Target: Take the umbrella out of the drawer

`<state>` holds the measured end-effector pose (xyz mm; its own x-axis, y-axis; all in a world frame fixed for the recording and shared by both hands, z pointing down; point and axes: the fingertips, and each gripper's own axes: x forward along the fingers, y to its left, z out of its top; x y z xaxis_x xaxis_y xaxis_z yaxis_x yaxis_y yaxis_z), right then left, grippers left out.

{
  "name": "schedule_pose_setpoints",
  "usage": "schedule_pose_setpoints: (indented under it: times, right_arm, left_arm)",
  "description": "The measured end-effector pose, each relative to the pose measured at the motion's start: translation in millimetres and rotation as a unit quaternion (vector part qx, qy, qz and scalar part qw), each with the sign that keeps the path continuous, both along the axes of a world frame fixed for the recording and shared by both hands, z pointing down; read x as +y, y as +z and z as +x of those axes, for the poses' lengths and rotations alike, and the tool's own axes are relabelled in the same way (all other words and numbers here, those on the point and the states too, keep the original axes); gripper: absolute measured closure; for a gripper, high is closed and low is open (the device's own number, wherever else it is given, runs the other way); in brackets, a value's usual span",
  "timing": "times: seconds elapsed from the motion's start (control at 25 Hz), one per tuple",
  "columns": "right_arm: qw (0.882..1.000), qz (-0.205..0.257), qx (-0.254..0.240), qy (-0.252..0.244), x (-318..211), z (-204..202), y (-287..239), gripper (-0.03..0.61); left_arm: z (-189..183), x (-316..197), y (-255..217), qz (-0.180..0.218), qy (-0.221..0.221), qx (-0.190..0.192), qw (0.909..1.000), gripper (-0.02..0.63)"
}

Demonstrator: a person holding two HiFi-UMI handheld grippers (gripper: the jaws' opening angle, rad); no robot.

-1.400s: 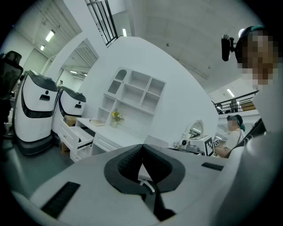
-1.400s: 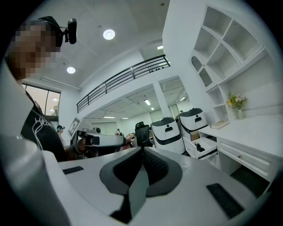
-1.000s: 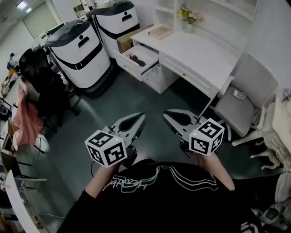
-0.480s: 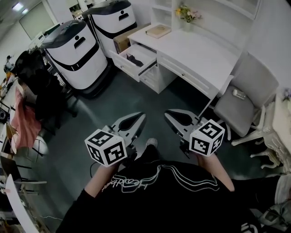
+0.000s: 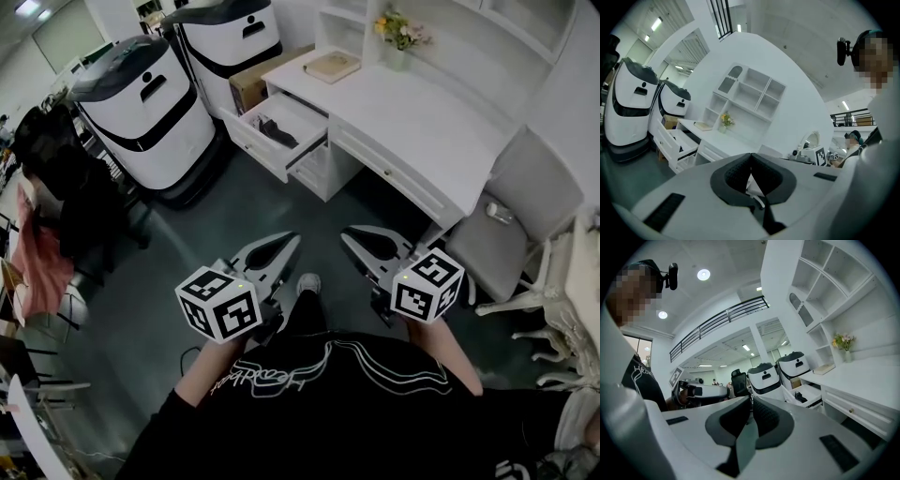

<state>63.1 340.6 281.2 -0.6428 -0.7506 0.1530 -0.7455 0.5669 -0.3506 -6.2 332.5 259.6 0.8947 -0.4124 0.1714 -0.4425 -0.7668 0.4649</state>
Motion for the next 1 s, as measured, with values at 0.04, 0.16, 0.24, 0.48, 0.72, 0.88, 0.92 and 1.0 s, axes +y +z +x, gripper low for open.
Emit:
schedule_pose_setpoints:
  times: [0.04, 0.16, 0.24, 0.48, 0.72, 0.88, 0.92, 1.0]
  right_arm:
    - [1.0, -0.005, -0.001, 0.002, -17, 2, 3, 0.526]
    - [1.0, -0.022, -0.007, 0.008, -78, 9, 11, 0.526]
    - [0.999, -0.032, -0.01, 0.011, -125, 12, 17, 0.526]
    - [0.998, -0.062, -0.004, 0.01, -264, 15, 33, 0.526]
    - [0.998, -0.063, 0.024, 0.008, -359, 19, 31, 0.526]
    - [0.997, -0.07, 0.026, 0.006, -391, 20, 41, 0.525]
    - [0.997, -0.074, 0.025, 0.007, -398, 21, 44, 0.525]
    - [0.996, -0.08, 0.024, 0.003, -409, 20, 51, 0.525]
  left_arm:
    - [1, -18, 3, -0.005, 0.0, 0.0, 1.0, 0.594]
    - [4, -82, 13, -0.026, -0.002, -0.002, 0.9997, 0.594]
    - [8, -130, 21, -0.04, -0.001, -0.006, 0.9992, 0.594]
    - [11, -269, 39, -0.07, 0.0, -0.012, 0.9975, 0.594]
    - [13, -372, 45, -0.073, 0.004, -0.015, 0.9972, 0.594]
    - [14, -406, 51, -0.074, 0.0, -0.017, 0.9971, 0.594]
    - [12, -413, 54, -0.076, -0.004, -0.02, 0.9969, 0.594]
    - [9, -424, 58, -0.079, -0.011, -0.023, 0.9965, 0.594]
